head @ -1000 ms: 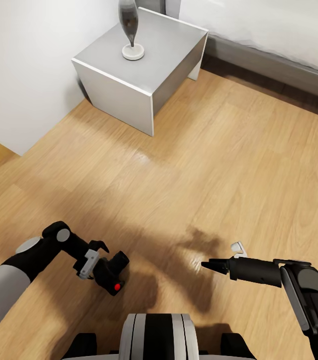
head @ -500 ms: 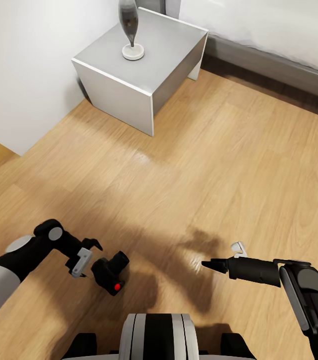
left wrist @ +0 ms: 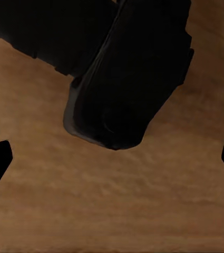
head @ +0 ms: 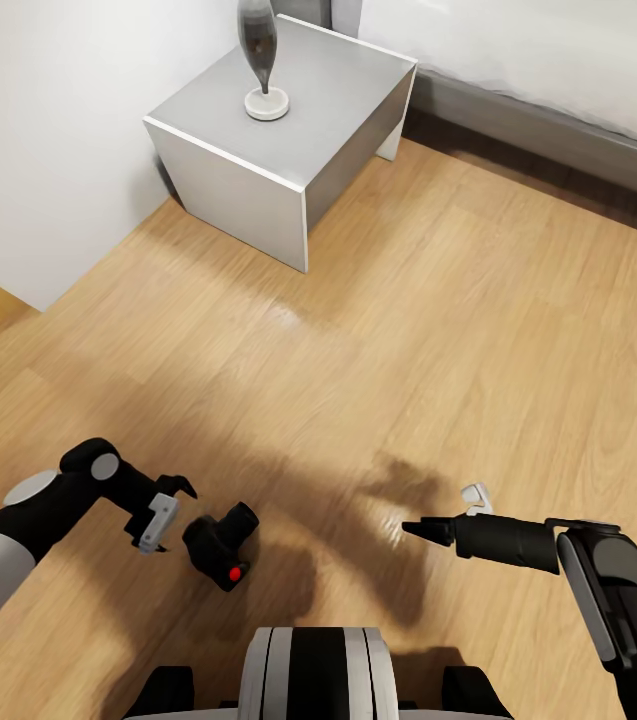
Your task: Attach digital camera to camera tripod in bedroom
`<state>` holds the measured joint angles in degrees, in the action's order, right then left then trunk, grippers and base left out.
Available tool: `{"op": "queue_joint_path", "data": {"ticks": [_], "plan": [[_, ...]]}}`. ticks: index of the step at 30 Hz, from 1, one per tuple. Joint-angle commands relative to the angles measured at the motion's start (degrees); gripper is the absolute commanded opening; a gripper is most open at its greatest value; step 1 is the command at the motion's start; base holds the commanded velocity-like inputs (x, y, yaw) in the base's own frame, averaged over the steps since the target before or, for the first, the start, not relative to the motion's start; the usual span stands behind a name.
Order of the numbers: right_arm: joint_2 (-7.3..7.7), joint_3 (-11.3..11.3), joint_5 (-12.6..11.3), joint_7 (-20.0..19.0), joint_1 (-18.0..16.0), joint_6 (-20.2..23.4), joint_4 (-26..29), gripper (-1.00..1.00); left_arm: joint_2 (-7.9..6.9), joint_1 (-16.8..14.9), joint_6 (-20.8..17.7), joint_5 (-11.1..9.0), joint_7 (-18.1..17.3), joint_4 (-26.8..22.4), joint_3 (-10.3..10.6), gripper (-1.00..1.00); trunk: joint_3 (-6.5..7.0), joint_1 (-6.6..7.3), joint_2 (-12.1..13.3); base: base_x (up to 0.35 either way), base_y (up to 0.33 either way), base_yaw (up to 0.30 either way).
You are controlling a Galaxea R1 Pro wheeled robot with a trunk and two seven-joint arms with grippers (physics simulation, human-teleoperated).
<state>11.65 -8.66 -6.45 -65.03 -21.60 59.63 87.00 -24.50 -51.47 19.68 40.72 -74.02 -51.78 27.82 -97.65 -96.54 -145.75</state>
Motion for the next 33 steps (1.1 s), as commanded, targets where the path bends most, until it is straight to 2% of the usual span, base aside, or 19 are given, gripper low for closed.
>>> {"op": "queue_joint_path", "data": {"ticks": [1,24,33], "plan": [[-0.04,-0.02,-0.19,0.01,-0.02,0.37,0.01,1.00,-0.08,-0.03,0.23,0.42,0.09,-0.40,0.15,1.00,-0.03,0.01,-0.01,0.000,0.000,0.000],[-0.13,-0.04,0.00,-0.01,-0.02,0.37,0.01,1.00,0.59,-0.03,-0.17,7.82,7.07,6.06,0.52,1.00,-0.03,0.01,-0.01,0.000,0.000,0.000],[-0.13,-0.04,-0.03,-0.01,-0.02,0.37,0.01,1.00,1.29,-0.03,-0.09,8.05,9.95,8.95,0.57,1.00,-0.03,0.01,-0.01,0.000,0.000,0.000]]}}
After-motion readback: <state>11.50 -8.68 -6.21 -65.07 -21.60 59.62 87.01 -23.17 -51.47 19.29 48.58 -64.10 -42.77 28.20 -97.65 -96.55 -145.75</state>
